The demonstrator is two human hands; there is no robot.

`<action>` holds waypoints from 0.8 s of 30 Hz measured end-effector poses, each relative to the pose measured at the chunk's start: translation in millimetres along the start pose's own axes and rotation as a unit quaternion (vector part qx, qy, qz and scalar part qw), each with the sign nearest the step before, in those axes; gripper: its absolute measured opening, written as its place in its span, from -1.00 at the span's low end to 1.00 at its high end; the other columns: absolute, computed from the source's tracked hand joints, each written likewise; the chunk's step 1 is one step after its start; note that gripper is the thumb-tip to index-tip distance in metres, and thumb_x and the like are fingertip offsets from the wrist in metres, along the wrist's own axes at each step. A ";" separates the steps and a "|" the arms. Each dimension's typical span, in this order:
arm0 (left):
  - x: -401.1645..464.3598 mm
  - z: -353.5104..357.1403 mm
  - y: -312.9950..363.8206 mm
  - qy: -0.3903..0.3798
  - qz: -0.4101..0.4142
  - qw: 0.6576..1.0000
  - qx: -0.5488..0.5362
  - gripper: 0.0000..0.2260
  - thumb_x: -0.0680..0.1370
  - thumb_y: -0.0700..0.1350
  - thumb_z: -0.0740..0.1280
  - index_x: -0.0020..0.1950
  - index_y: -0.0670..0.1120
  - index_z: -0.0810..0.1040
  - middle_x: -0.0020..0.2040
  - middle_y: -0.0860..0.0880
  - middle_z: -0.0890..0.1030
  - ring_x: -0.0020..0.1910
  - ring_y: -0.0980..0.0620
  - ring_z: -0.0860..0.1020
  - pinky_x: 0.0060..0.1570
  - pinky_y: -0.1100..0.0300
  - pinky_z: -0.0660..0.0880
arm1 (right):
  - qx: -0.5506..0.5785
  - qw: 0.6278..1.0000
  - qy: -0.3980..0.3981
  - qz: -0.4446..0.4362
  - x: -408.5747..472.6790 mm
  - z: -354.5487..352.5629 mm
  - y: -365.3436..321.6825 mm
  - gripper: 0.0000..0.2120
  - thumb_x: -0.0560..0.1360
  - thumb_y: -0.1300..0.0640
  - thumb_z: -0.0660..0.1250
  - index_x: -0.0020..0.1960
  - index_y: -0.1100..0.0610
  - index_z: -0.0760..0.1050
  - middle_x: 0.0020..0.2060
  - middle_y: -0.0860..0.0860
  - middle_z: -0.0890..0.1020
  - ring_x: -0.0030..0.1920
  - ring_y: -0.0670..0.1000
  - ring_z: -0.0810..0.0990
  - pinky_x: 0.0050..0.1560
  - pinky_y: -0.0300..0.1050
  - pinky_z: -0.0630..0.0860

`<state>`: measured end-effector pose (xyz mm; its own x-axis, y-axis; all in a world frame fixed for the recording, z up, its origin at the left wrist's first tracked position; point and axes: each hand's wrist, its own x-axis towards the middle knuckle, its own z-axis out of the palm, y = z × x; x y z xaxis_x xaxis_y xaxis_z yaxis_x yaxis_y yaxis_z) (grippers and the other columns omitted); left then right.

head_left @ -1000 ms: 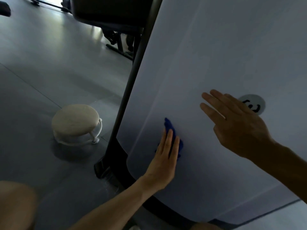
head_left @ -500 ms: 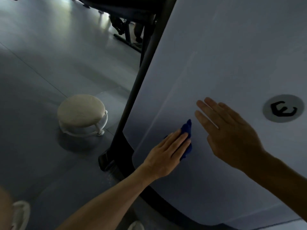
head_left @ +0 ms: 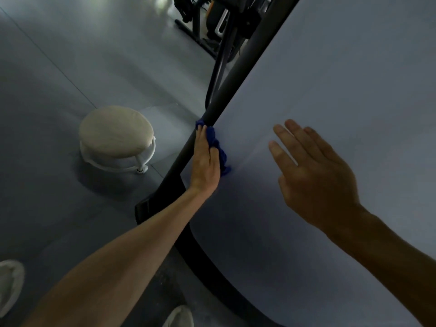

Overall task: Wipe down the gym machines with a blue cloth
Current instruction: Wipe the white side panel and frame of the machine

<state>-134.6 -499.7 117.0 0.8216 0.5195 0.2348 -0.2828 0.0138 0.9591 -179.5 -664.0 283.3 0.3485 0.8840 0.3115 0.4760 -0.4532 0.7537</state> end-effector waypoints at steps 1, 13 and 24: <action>-4.9 3.2 5.4 0.002 -0.009 1.000 -0.011 -0.45 0.74 -0.27 0.08 0.71 -0.09 -0.03 0.71 -0.01 0.01 0.65 0.18 0.03 0.39 0.63 -0.05 | 0.002 1.000 -0.002 0.001 0.7 0.2 -0.8 -0.55 0.61 0.26 0.04 0.40 0.32 0.50 0.51 0.26 0.38 0.57 0.22 0.29 0.58 0.13 0.22; -92.2 21.7 -16.9 -0.119 0.326 0.913 0.213 -0.35 0.67 -0.17 0.26 0.67 -0.24 0.00 0.71 -0.14 -0.12 0.68 -0.14 0.00 0.60 -0.07 0.20 | -0.001 1.000 -0.020 0.005 -21.8 -10.7 10.3 -0.53 0.61 0.25 0.06 0.46 0.30 0.46 0.55 0.27 0.30 0.60 0.24 0.21 0.59 0.17 0.19; -96.2 56.1 59.6 -0.123 0.377 0.908 0.132 -0.36 0.69 -0.25 0.22 0.68 -0.14 -0.04 0.71 -0.08 -0.09 0.69 -0.08 -0.04 0.65 -0.02 0.06 | -0.049 0.994 -0.005 0.096 -17.3 -40.3 37.2 -0.48 0.66 0.11 0.10 0.58 0.25 0.29 0.61 0.24 0.18 0.63 0.25 0.10 0.59 0.25 0.13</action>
<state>-202.8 -596.7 160.5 0.5381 0.0898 0.8381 -0.7091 -0.4893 0.5077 -200.3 -691.5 329.3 0.4336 0.7804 0.4505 0.3189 -0.6005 0.7333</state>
